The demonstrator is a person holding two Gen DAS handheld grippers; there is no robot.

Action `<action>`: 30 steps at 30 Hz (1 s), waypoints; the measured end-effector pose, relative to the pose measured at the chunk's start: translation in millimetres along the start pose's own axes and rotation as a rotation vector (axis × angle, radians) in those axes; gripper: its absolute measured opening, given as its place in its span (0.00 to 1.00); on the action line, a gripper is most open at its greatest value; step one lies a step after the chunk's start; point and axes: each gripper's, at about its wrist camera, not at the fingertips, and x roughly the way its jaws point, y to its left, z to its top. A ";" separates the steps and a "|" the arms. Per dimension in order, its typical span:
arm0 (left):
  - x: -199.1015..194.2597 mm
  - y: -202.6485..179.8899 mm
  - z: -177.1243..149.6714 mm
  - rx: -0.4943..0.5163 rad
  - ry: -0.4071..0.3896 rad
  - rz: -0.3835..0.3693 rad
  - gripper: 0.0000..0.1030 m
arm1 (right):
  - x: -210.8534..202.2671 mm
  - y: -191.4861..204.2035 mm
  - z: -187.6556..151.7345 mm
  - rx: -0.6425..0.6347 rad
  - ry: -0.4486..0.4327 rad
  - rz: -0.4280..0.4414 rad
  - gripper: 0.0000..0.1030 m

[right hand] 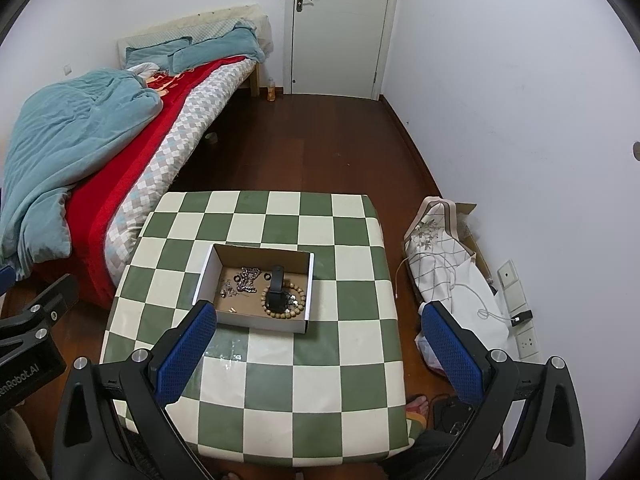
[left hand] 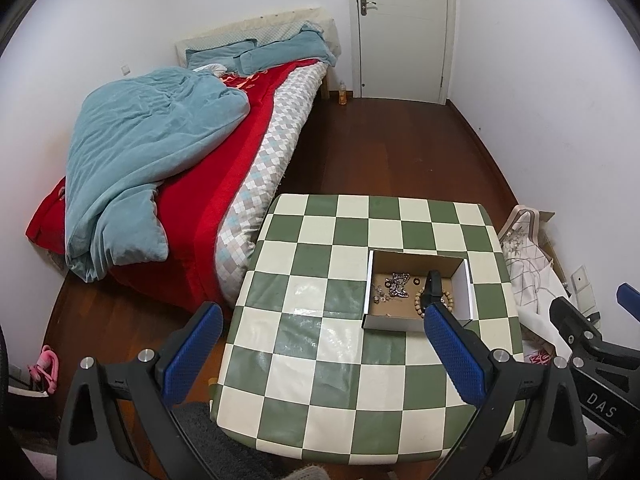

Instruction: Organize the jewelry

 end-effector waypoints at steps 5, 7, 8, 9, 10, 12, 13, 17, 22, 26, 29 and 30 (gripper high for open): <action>-0.4 -1.1 -0.2 0.005 0.004 -0.006 1.00 | -3.0 0.9 0.6 -0.001 -0.003 0.002 1.00; -0.9 -1.2 -0.8 0.008 0.005 -0.008 1.00 | -4.7 2.4 0.5 -0.002 -0.003 0.004 1.00; -1.1 -1.6 -0.8 0.005 0.004 -0.007 1.00 | -5.3 2.1 0.6 -0.002 -0.003 0.003 1.00; -1.9 -1.4 -0.9 0.004 0.002 -0.008 1.00 | -5.4 2.3 0.7 -0.003 -0.004 0.002 1.00; -2.6 -1.0 -1.0 0.004 0.000 -0.009 1.00 | -5.3 2.3 0.8 -0.004 -0.005 0.002 1.00; -2.3 -0.4 -1.0 0.003 0.001 -0.006 1.00 | -6.5 3.4 0.6 -0.004 -0.005 0.005 1.00; -2.8 -0.4 -0.7 0.002 0.000 -0.008 1.00 | -7.7 3.9 0.0 -0.006 -0.006 0.005 1.00; -3.1 -0.2 -0.9 0.003 0.000 -0.006 1.00 | -8.3 4.3 -0.1 -0.004 -0.007 0.008 1.00; -5.0 0.6 0.5 0.001 -0.001 -0.003 1.00 | -10.5 5.6 -0.5 -0.005 -0.008 0.012 1.00; -5.6 1.6 1.0 0.001 0.001 -0.002 1.00 | -10.9 6.2 -0.6 -0.006 -0.008 0.012 1.00; -5.5 2.3 0.8 0.001 0.000 -0.002 1.00 | -11.1 5.9 -0.8 -0.007 -0.009 0.012 1.00; -5.9 2.7 0.1 0.001 0.000 -0.002 1.00 | -11.1 6.0 -0.9 -0.007 -0.009 0.013 1.00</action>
